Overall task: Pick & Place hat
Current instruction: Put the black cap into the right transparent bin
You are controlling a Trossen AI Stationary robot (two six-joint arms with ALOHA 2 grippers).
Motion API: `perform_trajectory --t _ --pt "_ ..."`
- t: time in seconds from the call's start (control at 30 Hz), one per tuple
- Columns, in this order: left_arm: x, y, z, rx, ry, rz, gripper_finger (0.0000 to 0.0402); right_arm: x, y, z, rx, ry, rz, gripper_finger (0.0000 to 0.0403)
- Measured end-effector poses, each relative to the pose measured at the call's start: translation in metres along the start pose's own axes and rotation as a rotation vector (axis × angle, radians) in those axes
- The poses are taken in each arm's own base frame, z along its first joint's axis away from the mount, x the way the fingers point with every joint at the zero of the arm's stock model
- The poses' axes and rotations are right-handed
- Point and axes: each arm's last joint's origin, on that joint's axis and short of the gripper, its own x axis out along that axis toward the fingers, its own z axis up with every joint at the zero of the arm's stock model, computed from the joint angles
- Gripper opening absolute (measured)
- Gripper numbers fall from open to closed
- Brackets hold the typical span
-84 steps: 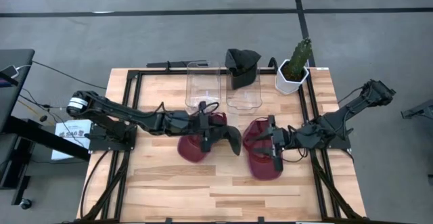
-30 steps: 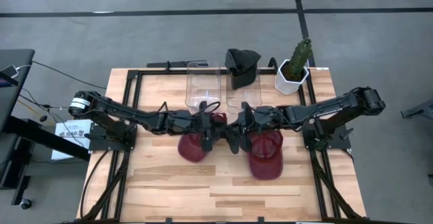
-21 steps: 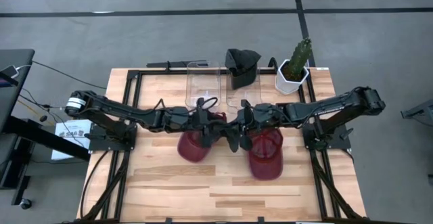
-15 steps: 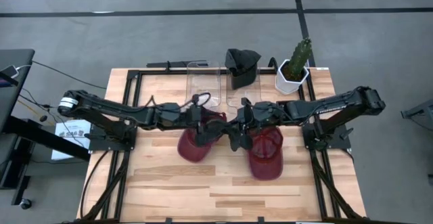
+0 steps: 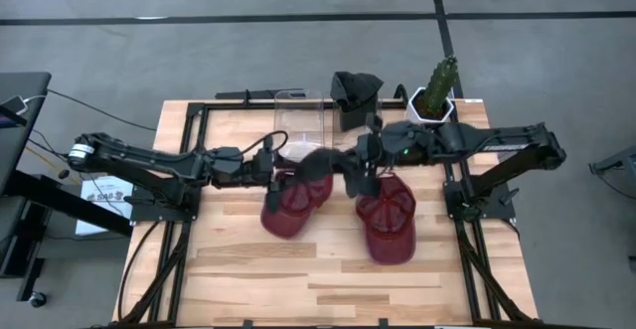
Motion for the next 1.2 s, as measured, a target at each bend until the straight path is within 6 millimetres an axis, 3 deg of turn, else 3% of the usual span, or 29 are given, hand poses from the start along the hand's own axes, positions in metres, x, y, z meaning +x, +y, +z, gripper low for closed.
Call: perform_trajectory --t 0.2,0.37,0.73,1.2 --pt "-0.005 -0.009 -0.03 -0.022 -0.034 -0.147 0.0168 -0.016 -0.036 0.01 0.009 0.038 -0.089 0.0" --pt "-0.009 -0.016 -0.051 -0.01 -0.034 -0.176 0.0168 -0.019 -0.071 0.003 0.015 0.092 -0.093 0.0" --pt "-0.011 -0.019 -0.052 -0.071 -0.047 -0.192 0.0169 -0.024 -0.138 -0.021 0.075 0.097 -0.042 0.0" --pt "-0.015 -0.03 -0.056 -0.056 -0.038 -0.239 0.0169 -0.002 -0.162 -0.062 0.109 0.057 0.061 0.0"
